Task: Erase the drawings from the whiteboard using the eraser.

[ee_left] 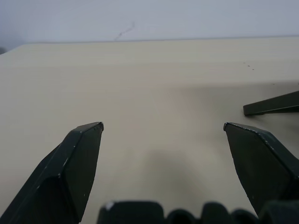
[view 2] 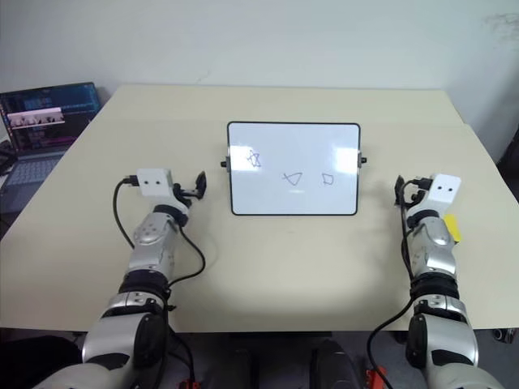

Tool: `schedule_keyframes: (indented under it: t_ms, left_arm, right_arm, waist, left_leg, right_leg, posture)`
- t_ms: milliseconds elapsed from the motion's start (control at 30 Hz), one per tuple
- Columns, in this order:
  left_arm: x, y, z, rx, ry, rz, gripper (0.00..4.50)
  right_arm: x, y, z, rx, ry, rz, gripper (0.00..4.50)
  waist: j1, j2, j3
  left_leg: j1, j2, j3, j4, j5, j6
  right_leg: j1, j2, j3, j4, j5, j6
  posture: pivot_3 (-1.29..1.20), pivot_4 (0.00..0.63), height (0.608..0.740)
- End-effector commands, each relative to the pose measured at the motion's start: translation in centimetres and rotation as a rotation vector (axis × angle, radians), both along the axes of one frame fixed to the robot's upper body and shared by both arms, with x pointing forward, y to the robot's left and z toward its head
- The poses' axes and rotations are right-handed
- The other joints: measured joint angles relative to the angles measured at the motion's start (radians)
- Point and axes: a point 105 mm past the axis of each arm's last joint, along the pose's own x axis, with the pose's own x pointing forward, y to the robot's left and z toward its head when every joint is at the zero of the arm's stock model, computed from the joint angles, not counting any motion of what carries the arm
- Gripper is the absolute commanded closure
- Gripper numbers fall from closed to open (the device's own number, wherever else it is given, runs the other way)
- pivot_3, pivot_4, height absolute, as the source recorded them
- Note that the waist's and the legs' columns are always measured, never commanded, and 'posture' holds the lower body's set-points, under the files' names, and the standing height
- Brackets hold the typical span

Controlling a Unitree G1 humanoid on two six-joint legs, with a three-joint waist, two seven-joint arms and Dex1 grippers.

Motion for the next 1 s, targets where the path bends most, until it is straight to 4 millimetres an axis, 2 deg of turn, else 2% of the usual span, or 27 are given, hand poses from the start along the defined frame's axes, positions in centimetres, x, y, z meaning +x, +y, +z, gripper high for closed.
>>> schedule_keyframes:
  t_ms: [33, 133, 367, 600, 733, 900, 1000]
  left_arm:
    - [-0.2, 0.9, 2.3, 0.017, -0.077, 0.016, 0.0]
    - [-0.3, 0.8, 1.9, 0.021, -0.066, 0.019, 0.0]
    - [0.0, 0.2, 2.2, 0.023, -0.07, -0.004, 0.0]
    - [-0.7, 0.6, 1.2, 0.028, -0.047, 0.002, 0.0]
    - [-0.8, 0.9, 1.3, 0.033, -0.044, 0.002, 0.0]
    - [-0.8, 0.4, 1.8, 0.04, -0.059, -0.02, 0.0]
    - [-0.9, 1.0, 2.4, 0.041, -0.078, -0.009, 0.0]
  right_arm:
    - [0.4, 1.2, 1.7, 0.001, -0.06, 0.037, 0.05]
    - [0.3, 1.8, 1.0, -0.005, -0.053, 0.052, 0.05]
    - [-0.1, 1.3, 0.9, 0.001, -0.051, 0.034, 0.05]
    - [-0.5, 1.1, 0.5, -0.005, -0.04, 0.038, 0.05]
    - [-0.7, 1.7, 0.5, -0.005, -0.041, 0.055, 0.05]
    - [-1.2, 1.4, 0.6, -0.006, -0.04, 0.053, 0.05]
    - [-1.3, 1.4, 0.8, -0.01, -0.039, 0.055, 0.05]
  waist:
    - [-0.004, 0.0, 0.0]
    - [-0.008, 0.0, 0.0]
    - [-0.009, 0.0, 0.0]
    - [-0.01, 0.0, 0.0]
    - [-0.01, 0.0, 0.0]
    - [-0.009, 0.0, 0.0]
    - [-0.01, 0.0, 0.0]
  left_leg:
    - [0.0, 0.0, 0.0, 0.0, 0.0, 0.0]
    - [0.0, 0.0, 0.0, 0.0, 0.0, 0.0]
    - [0.0, 0.0, -0.001, 0.0, 0.0, 0.0]
    - [0.0, 0.0, -0.001, 0.0, 0.0, 0.0]
    - [0.0, 0.0, -0.002, 0.0, 0.0, 0.0]
    - [-0.001, 0.0, -0.002, 0.001, 0.0, 0.0]
    - [-0.001, 0.0, -0.002, 0.001, 0.0, 0.0]
  right_leg:
    - [0.0, 0.0, 0.0, 0.0, 0.0, 0.0]
    - [0.0, 0.0, 0.0, 0.0, 0.0, 0.0]
    - [0.0, 0.0, -0.001, 0.0, 0.0, 0.0]
    - [0.0, 0.0, -0.001, 0.0, 0.0, 0.0]
    - [0.0, 0.0, -0.002, 0.0, 0.0, 0.0]
    - [0.0, 0.0, -0.002, 0.0, 0.0, 0.0]
    - [0.0, 0.0, -0.002, 0.0, 0.0, 0.0]
  posture:
    - [0.0, 0.15, 0.74]
    - [0.0, 0.15, 0.74]
    - [0.0, 0.15, 0.74]
    - [0.0, 0.15, 0.74]
    - [0.0, 0.15, 0.74]
    - [0.0, 0.15, 0.74]
    - [0.0, 0.15, 0.74]
